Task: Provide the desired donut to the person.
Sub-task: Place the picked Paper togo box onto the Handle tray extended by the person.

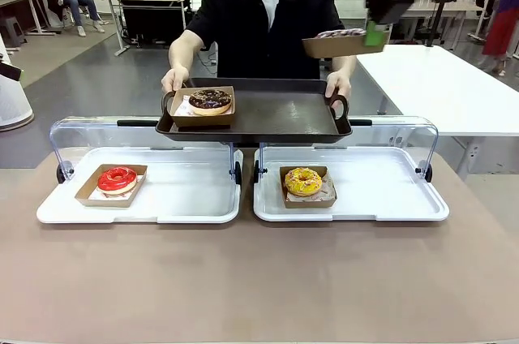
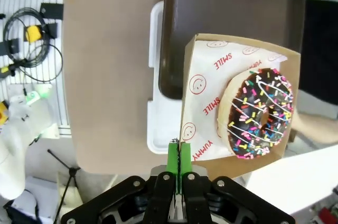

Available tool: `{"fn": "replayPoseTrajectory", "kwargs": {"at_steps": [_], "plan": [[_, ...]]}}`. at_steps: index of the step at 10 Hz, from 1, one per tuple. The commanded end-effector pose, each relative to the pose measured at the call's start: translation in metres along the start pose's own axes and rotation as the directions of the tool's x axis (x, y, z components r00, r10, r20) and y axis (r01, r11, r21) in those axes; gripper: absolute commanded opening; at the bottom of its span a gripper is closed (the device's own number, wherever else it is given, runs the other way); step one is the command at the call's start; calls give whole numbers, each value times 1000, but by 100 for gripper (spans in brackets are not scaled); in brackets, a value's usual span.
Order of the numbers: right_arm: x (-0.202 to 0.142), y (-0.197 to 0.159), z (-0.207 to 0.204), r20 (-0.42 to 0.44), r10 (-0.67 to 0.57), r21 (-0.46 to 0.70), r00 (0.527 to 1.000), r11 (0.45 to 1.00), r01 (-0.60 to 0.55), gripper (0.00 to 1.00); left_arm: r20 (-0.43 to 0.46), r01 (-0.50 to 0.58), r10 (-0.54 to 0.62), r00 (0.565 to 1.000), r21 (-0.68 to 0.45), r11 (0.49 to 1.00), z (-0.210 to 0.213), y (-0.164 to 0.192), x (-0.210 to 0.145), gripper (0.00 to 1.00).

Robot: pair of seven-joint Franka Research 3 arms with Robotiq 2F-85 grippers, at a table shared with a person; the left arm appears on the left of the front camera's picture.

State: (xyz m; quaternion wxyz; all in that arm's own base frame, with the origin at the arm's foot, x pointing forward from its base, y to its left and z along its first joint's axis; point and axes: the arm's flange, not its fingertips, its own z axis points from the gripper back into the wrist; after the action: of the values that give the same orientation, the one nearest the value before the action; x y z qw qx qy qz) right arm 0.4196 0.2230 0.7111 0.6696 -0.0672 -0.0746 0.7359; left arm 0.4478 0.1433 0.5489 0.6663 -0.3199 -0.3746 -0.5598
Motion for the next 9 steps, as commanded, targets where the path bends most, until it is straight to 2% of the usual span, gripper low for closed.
{"fn": "replayPoseTrajectory", "kwargs": {"at_steps": [1,3,5,7,8,9], "plan": [[25,-18,-22,-45,-27,28,999,999,28,2,6,4,-4,1000,4,1000,1,0,1,100],[45,-20,-52,-74,-32,26,997,999,34,2,6,4,-4,1000,4,1000,1,0,1,100],[53,-17,-74,-45,-14,49,999,999,16,2,6,4,-4,1000,4,1000,1,0,1,100],[52,-16,-82,2,6,59,1000,998,-6,2,6,4,-4,1000,4,1000,1,0,1,100],[48,-16,-81,-1,-30,42,1000,999,30,2,6,4,-4,1000,4,1000,1,0,1,100],[55,-22,-80,-33,-1,77,999,997,3,2,6,4,-4,1000,4,1000,1,0,1,100]]}}
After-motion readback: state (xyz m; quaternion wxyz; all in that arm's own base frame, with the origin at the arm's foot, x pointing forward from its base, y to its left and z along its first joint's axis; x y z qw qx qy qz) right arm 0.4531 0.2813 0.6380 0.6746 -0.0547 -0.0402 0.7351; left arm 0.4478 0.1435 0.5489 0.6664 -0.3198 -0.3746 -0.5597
